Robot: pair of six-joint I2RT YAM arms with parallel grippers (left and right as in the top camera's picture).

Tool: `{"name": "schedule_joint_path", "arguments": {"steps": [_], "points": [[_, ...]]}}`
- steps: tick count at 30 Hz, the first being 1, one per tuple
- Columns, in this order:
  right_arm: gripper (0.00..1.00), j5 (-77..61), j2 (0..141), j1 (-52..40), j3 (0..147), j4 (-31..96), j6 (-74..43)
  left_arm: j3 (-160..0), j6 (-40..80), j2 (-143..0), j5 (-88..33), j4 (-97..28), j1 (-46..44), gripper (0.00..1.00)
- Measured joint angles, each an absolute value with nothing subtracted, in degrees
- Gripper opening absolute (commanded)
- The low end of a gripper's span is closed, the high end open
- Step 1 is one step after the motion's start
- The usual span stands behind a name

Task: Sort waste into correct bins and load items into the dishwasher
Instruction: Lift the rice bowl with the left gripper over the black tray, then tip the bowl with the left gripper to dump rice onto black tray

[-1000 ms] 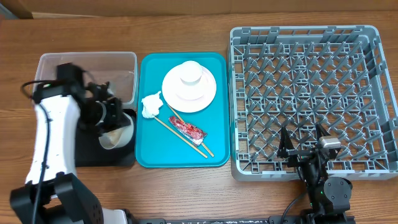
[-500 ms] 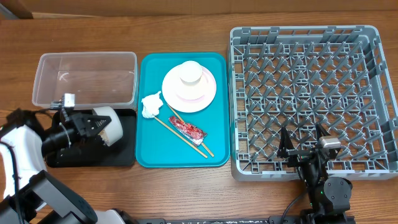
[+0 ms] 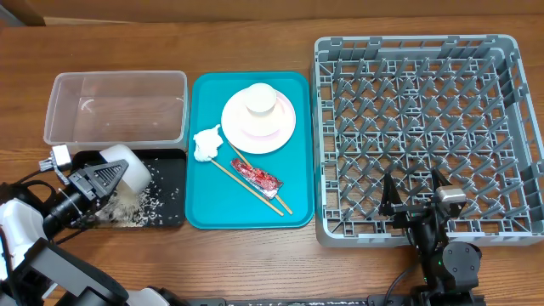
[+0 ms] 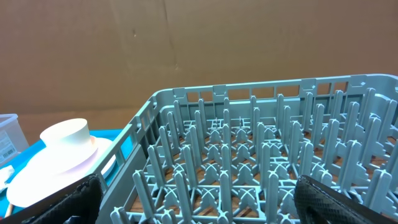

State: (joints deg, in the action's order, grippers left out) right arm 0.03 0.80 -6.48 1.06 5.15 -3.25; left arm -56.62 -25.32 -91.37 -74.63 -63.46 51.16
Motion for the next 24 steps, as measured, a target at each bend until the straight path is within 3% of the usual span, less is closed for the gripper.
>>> {"name": "schedule_joint_path", "arguments": {"steps": [11, 24], "points": [[1.0, 0.0, 0.8, -6.5, 1.1, 5.2, -3.2, -56.6, -24.0, -91.4, -79.2, -61.1, 51.2, 0.04], [1.0, 0.1, 0.8, -6.5, 1.1, 5.2, -3.3, -56.5, -24.8, -91.4, -81.8, -67.9, 51.2, 0.04]]}}
